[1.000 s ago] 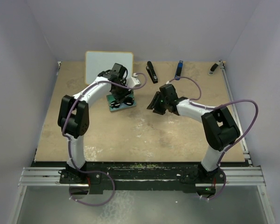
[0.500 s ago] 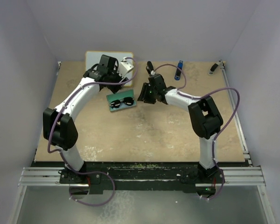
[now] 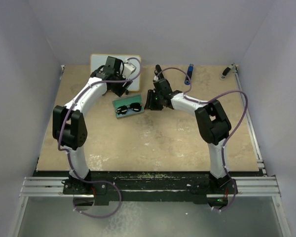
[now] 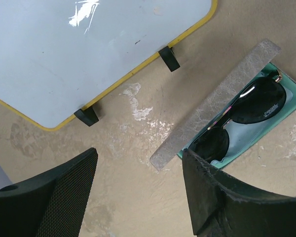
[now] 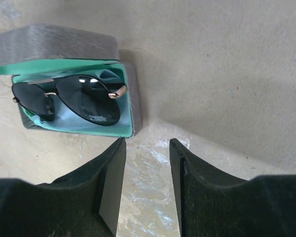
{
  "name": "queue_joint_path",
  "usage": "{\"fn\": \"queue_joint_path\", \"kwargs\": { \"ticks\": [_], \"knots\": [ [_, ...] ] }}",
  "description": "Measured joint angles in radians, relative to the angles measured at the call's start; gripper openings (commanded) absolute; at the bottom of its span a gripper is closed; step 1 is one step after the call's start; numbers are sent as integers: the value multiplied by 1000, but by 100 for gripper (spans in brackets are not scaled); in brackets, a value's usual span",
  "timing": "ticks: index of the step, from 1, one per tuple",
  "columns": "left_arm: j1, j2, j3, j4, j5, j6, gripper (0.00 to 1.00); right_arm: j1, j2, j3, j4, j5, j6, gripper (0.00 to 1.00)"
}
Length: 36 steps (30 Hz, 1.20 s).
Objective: Organize the sunglasses
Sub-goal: Close the sunglasses case at the center of the board.
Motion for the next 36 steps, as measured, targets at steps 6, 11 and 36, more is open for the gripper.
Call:
{"fn": "queue_joint_path", "kwargs": {
  "ticks": [6, 11, 36],
  "knots": [
    [0, 30, 14, -2, -1, -17, 73, 4, 42, 78, -7, -43, -42, 38],
    [1, 58, 43, -1, 0, -21, 73, 11, 106, 127, -17, -43, -71, 28],
    [2, 88, 65, -6, 66, -35, 73, 31, 151, 192, -77, -18, -117, 0]
  ]
}}
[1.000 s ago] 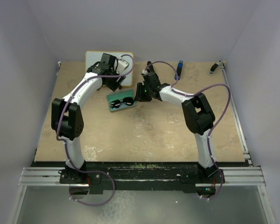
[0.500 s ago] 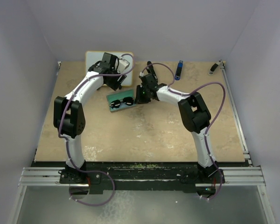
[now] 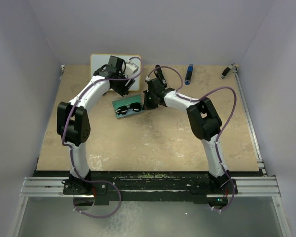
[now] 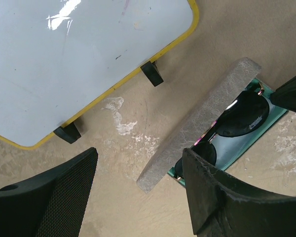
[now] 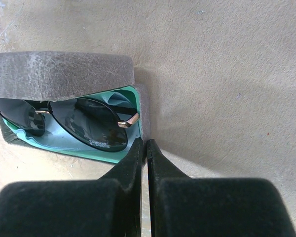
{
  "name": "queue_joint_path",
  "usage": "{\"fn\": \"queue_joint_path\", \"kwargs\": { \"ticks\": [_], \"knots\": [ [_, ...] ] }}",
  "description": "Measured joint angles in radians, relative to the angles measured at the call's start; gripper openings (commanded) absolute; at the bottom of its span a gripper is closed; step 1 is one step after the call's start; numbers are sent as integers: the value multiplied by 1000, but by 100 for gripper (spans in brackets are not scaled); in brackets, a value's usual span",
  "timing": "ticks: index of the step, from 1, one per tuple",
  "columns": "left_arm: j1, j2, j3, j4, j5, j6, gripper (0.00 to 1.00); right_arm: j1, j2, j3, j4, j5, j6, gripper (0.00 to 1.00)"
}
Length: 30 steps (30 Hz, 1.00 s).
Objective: Organize the sunglasses
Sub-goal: Close the sunglasses case at the center of the board.
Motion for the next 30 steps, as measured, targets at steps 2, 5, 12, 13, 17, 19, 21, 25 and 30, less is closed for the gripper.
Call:
{"fn": "queue_joint_path", "kwargs": {
  "ticks": [2, 5, 12, 13, 17, 19, 21, 25, 30],
  "knots": [
    [0, 0, 0, 0, 8, 0, 73, 1, 0, -2, 2, 4, 0, 0],
    [1, 0, 0, -1, 29, -7, 72, 1, -7, -21, 24, 4, 3, 0],
    [1, 13, 0, -6, 71, -29, 55, 1, -26, -75, 92, -1, 17, 0],
    [1, 19, 0, -6, 78, -33, 50, 1, -28, -80, 98, -1, 18, 0],
    [1, 50, 0, -6, 100, -43, 26, 0, -32, -90, 113, -2, 24, 0],
    [1, 65, 0, 1, 106, -48, 13, 0, -32, -93, 117, -2, 25, 0],
    [2, 67, 0, 8, 111, -51, 3, 0, -32, -95, 119, -3, 27, 0],
    [2, 79, 2, 9, 114, -53, 3, 0, -32, -97, 122, -4, 29, 0],
    [5, 103, 2, 13, 121, -56, 3, 0, -34, -103, 133, -5, 35, 0]
  ]
}}
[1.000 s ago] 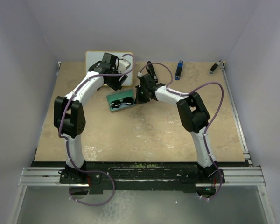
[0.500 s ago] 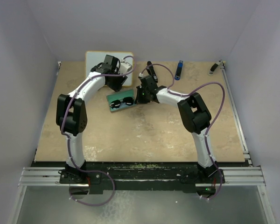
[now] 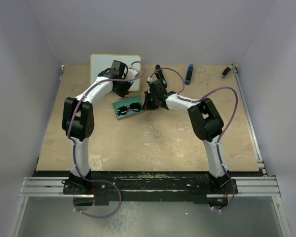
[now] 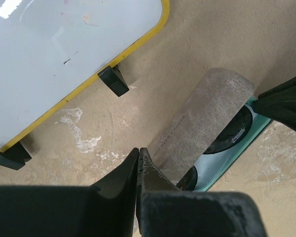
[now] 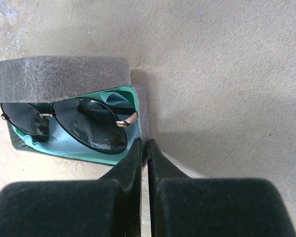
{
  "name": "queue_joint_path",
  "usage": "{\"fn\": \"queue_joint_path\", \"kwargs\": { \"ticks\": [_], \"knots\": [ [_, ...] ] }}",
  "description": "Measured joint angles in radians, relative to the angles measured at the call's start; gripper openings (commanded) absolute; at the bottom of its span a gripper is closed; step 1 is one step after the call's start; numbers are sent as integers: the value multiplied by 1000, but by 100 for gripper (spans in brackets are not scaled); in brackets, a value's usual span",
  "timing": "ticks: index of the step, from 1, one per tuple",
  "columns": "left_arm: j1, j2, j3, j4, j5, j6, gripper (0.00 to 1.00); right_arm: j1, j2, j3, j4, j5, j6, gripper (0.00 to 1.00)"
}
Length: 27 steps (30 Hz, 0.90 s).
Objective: Organize the sunglasses
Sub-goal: Close the sunglasses case at the center of the board.
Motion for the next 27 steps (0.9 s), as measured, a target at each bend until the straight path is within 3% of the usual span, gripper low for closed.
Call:
{"fn": "queue_joint_path", "kwargs": {
  "ticks": [7, 19, 27],
  "knots": [
    [-3, 8, -18, 28, -6, -13, 3, -3, -5, -22, 28, -9, 30, 0],
    [-163, -10, -209, 168, -332, -4, 3, -23, -21, -103, 126, -39, 155, 0],
    [-168, -10, -218, 189, -369, -26, 3, -43, -29, -162, 225, -112, 194, 0]
  ]
}}
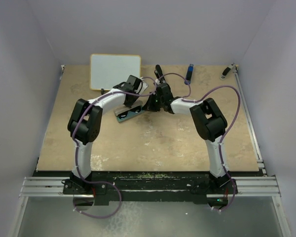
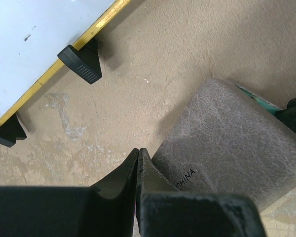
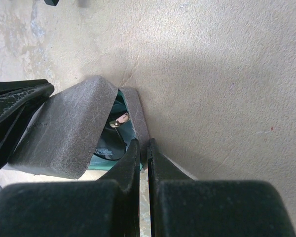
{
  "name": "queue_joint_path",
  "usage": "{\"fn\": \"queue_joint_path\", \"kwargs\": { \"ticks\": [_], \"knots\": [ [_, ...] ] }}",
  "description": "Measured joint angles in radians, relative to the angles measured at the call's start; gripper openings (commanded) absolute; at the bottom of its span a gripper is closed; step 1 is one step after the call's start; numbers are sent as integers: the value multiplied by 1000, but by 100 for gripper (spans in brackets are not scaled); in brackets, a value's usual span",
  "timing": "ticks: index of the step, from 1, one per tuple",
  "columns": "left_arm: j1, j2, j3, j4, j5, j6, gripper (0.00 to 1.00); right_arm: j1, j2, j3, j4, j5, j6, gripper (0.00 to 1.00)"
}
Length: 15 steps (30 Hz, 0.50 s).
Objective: Organize the sunglasses
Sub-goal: Close the sunglasses case at the center of the board.
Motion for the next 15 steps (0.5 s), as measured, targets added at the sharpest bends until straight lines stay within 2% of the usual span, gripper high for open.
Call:
{"fn": "queue_joint_path", "kwargs": {
  "ticks": [8, 15],
  "knots": [
    [-8, 0, -14, 8, -5, -31, 3, -26, -19, -111, 142, -128, 40, 0],
    [-47, -3, -71, 56, -86, -56, 3, -40, -21, -161, 210, -216, 75, 0]
  ]
}}
